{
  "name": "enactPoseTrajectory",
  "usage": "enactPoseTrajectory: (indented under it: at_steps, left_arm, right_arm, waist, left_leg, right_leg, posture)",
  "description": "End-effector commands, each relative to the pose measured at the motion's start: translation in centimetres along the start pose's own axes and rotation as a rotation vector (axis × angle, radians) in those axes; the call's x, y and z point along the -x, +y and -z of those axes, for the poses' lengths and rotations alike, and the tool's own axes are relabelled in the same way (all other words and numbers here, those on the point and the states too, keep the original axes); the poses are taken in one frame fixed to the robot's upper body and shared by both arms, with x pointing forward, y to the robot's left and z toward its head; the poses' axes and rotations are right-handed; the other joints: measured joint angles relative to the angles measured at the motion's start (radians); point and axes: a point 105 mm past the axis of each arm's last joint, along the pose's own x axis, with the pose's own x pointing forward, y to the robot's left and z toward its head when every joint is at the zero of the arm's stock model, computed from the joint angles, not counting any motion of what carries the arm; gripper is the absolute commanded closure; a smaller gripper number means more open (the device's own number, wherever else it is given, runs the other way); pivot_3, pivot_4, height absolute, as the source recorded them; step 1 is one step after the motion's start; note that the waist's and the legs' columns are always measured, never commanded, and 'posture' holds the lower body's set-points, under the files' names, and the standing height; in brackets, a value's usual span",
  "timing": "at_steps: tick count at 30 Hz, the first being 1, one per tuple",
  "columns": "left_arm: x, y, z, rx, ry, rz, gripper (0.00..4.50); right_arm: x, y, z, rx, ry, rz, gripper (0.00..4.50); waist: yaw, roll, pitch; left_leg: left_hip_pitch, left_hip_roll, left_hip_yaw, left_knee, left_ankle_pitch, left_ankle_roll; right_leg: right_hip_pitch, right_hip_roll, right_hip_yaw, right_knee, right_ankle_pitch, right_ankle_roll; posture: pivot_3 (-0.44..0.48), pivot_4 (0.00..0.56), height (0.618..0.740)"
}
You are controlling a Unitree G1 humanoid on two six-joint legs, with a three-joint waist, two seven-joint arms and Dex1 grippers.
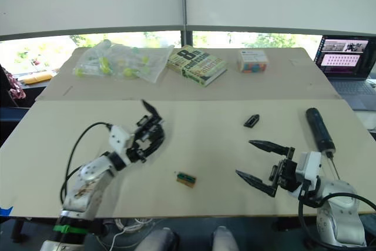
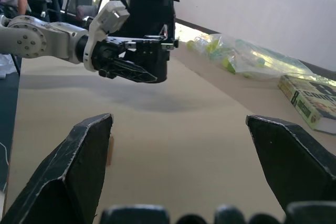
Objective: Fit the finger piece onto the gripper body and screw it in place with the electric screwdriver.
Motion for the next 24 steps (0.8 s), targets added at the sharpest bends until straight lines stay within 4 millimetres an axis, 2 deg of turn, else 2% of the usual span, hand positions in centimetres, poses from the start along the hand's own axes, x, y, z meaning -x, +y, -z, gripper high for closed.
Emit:
enactPoseTrajectory:
  at_steps: [1, 4, 10, 16, 23, 24]
  left_arm:
    - [-1.7, -1.4, -0.5, -0.060, -0.020, 0.066, 2.16]
    - [-3.0, -1.7, -0.1, -0.107, -0.003, 0.080, 2.16]
    - [-4.3, -2.3, 0.5, -0.062, 0.017, 0.092, 2.16]
    - [-3.9, -3.3, 1.5, 0.006, 0.049, 0.127, 2.16]
    - [-3.2, -3.3, 2.1, 0.041, 0.078, 0.105, 2.16]
    - [-3.1, -3.3, 2.1, 0.051, 0.084, 0.097, 1.66]
  right_arm:
    - [0.6, -0.3, -1.1, 0.067, 0.000, 0.018, 0.00]
    - [1.0, -0.2, -1.2, 0.070, 0.007, 0.028, 0.00]
    - [1.3, 0.0, -1.4, 0.069, 0.015, 0.041, 0.00]
    - [1.3, 0.2, -1.4, 0.064, 0.017, 0.044, 0.00]
    - [1.4, 0.3, -1.3, 0.057, 0.019, 0.042, 0.00]
    - [1.4, 0.3, -1.3, 0.056, 0.019, 0.041, 0.00]
  waist:
    - [-0.004, 0.000, 0.000]
    - [-0.006, 0.000, 0.000]
    - [0.001, 0.000, 0.000]
    - [0.001, 0.000, 0.000]
    - [0.000, 0.000, 0.000]
    - [0.000, 0.001, 0.000]
  left_leg:
    - [0.000, 0.000, 0.000, 0.000, 0.000, 0.000]
    - [0.000, 0.000, 0.000, 0.000, 0.000, 0.000]
    - [-0.001, 0.000, 0.000, 0.001, 0.000, 0.000]
    - [-0.001, 0.000, 0.000, 0.001, 0.000, 0.001]
    - [0.000, 0.000, 0.000, 0.001, 0.000, 0.001]
    - [0.000, 0.000, 0.000, 0.001, 0.000, 0.001]
  right_leg:
    - [0.000, 0.000, 0.000, 0.000, 0.000, 0.000]
    - [0.000, 0.001, 0.000, 0.000, 0.000, 0.000]
    - [0.000, 0.000, 0.000, 0.000, 0.000, 0.000]
    - [0.000, 0.000, 0.000, 0.000, 0.000, 0.001]
    - [0.001, 0.000, 0.000, 0.000, 0.000, 0.001]
    - [0.001, 0.000, 0.000, 0.000, 0.000, 0.001]
  posture:
    - [0.000, 0.150, 0.740]
    - [0.000, 0.150, 0.740]
    - [0.000, 0.150, 0.740]
    - [0.000, 0.150, 0.740]
    - [0.000, 0.150, 0.740]
    - [0.000, 0.150, 0.740]
